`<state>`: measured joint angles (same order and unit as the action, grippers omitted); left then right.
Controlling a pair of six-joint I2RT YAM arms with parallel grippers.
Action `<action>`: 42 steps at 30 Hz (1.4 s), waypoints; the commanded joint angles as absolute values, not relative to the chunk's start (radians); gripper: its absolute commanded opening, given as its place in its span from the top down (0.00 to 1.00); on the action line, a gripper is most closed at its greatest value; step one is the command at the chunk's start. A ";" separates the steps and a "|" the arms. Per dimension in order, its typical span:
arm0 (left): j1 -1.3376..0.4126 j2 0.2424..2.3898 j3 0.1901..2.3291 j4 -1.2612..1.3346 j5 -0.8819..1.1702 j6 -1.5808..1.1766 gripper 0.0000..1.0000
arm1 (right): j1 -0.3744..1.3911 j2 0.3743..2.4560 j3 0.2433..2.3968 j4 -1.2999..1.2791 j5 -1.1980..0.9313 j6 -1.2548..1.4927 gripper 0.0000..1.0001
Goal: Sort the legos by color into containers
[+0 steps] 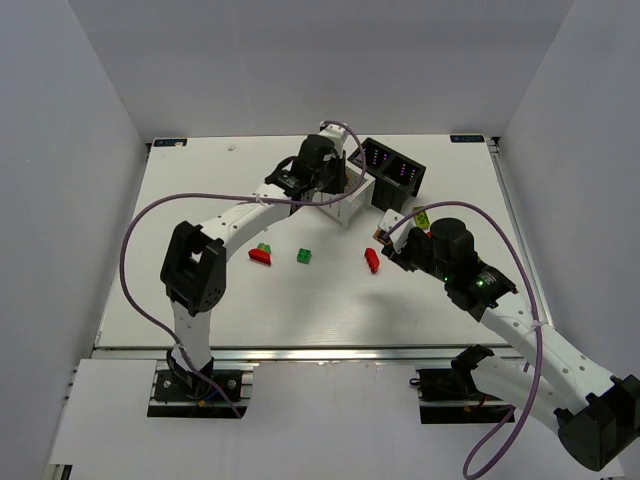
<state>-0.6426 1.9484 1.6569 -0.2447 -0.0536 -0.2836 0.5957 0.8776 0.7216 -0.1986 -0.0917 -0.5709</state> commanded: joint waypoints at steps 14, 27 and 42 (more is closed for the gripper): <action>-0.641 1.938 1.778 -0.362 -0.126 -0.247 0.43 | 0.592 0.880 0.709 -0.133 -0.066 -0.551 1.00; -0.640 1.149 1.025 -0.055 -0.027 -0.304 0.58 | 0.589 1.058 0.811 -0.011 -0.103 -0.466 1.00; -0.641 0.923 0.876 -0.031 -0.063 -0.311 0.47 | 0.557 1.762 1.502 -0.011 -0.089 -0.288 1.00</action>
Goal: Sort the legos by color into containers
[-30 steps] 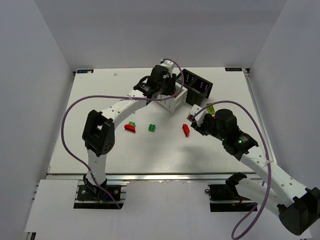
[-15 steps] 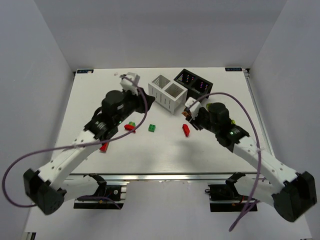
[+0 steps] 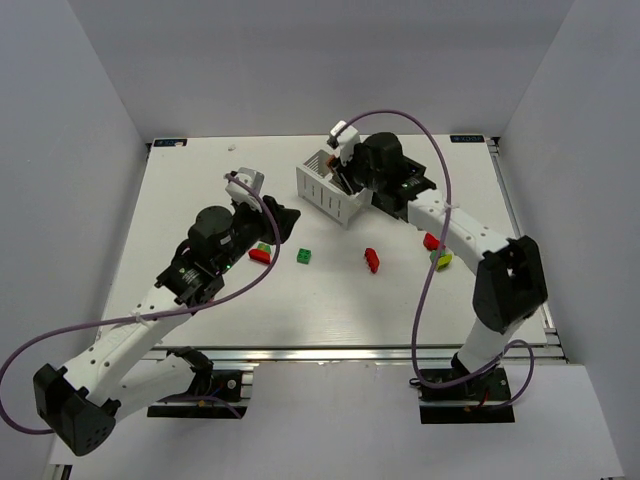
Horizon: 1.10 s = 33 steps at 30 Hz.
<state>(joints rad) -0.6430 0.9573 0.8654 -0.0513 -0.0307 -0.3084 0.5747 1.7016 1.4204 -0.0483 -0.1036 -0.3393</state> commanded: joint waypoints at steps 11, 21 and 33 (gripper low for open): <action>-0.641 0.920 0.870 -0.031 -0.078 -0.304 0.46 | 0.420 1.835 1.479 0.064 -0.238 -0.091 1.00; -0.641 0.919 0.870 -0.029 -0.074 -0.298 0.46 | 0.413 1.881 1.488 0.077 -0.288 -0.086 0.99; -0.641 0.913 0.870 -0.029 -0.067 -0.295 0.46 | 0.413 1.913 1.505 0.063 -0.304 -0.083 0.63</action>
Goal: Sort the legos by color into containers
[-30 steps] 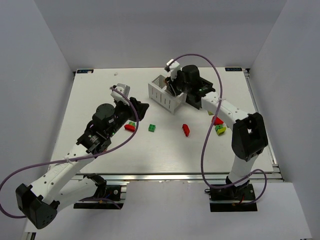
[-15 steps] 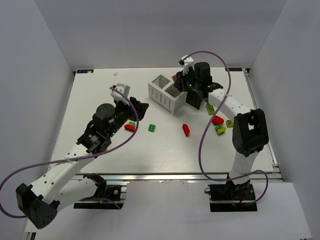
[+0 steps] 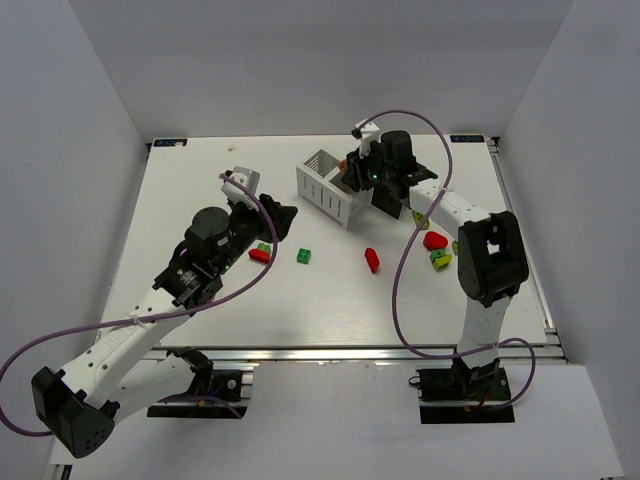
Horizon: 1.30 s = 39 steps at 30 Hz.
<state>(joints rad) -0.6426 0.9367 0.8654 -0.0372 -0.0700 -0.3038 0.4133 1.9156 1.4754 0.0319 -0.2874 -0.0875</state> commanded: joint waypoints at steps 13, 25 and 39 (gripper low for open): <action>-0.641 0.920 0.868 -0.032 -0.071 -0.290 0.45 | 0.413 1.847 1.509 0.014 -0.319 -0.101 0.37; -0.641 0.985 0.885 -0.060 -0.064 -0.281 0.35 | 0.431 1.316 1.146 -0.330 -0.641 -0.348 0.29; -0.641 1.117 0.916 -0.121 -0.112 -0.268 0.28 | 0.468 1.048 0.842 -0.339 -0.411 -0.432 0.32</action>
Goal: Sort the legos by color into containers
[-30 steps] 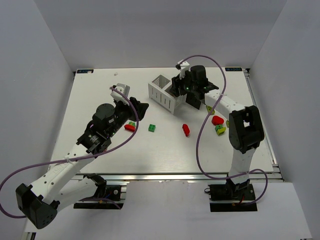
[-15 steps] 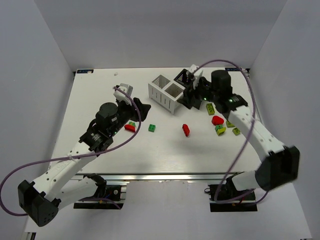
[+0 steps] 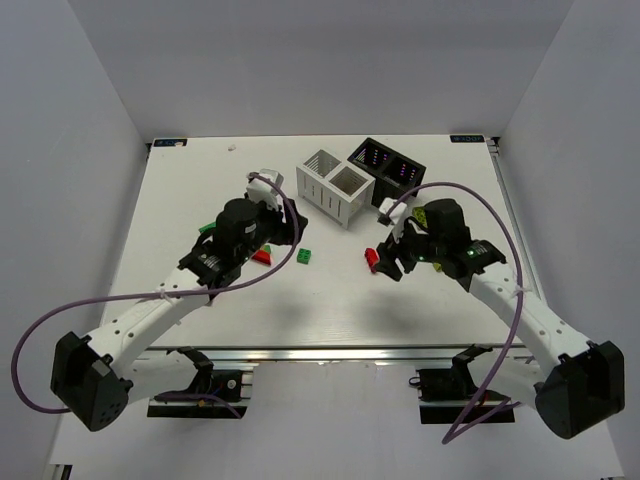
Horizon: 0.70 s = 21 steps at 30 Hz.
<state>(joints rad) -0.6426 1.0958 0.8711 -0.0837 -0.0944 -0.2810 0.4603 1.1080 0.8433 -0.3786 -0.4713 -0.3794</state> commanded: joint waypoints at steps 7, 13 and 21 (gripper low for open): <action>-0.640 1.256 0.963 -0.198 -0.158 -0.276 0.28 | 0.500 1.065 0.793 -0.295 -0.269 -0.476 0.35; -0.640 1.460 1.078 -0.351 -0.340 -0.348 0.24 | 0.525 1.089 0.795 -0.296 -0.241 -0.485 0.36; -0.632 1.585 1.161 -0.468 -0.442 -0.377 0.16 | 0.526 1.071 0.788 -0.285 -0.221 -0.488 0.35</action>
